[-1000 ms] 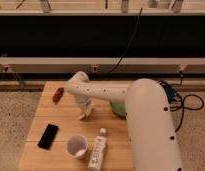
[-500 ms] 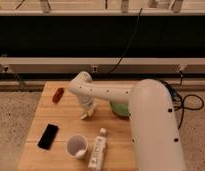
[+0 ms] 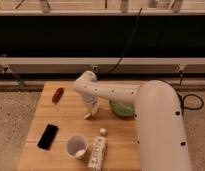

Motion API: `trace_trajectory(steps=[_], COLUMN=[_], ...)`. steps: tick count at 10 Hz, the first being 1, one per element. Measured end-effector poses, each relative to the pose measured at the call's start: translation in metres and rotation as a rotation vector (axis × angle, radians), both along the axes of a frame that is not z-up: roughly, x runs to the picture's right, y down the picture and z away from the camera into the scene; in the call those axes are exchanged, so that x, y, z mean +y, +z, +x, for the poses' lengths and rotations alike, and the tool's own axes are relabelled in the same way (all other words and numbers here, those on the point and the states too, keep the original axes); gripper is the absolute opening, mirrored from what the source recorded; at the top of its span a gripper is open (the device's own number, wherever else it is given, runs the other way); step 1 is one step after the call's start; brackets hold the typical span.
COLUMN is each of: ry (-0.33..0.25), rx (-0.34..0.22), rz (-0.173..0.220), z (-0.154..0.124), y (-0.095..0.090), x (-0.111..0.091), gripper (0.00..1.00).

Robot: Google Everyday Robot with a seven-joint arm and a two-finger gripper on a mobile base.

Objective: Wipe the white sponge on the table

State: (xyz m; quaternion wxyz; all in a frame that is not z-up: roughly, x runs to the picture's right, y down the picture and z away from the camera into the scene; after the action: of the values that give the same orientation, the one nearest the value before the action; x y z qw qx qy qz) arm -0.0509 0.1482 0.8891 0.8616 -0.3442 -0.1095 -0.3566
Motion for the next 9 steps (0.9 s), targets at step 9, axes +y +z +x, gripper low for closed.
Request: trace_trajectory(steps=[9], ry=[-0.020], rx=[-0.037], rz=[0.009], z=[-0.009], y=[-0.003], x=[-0.003], gripper=[0.00])
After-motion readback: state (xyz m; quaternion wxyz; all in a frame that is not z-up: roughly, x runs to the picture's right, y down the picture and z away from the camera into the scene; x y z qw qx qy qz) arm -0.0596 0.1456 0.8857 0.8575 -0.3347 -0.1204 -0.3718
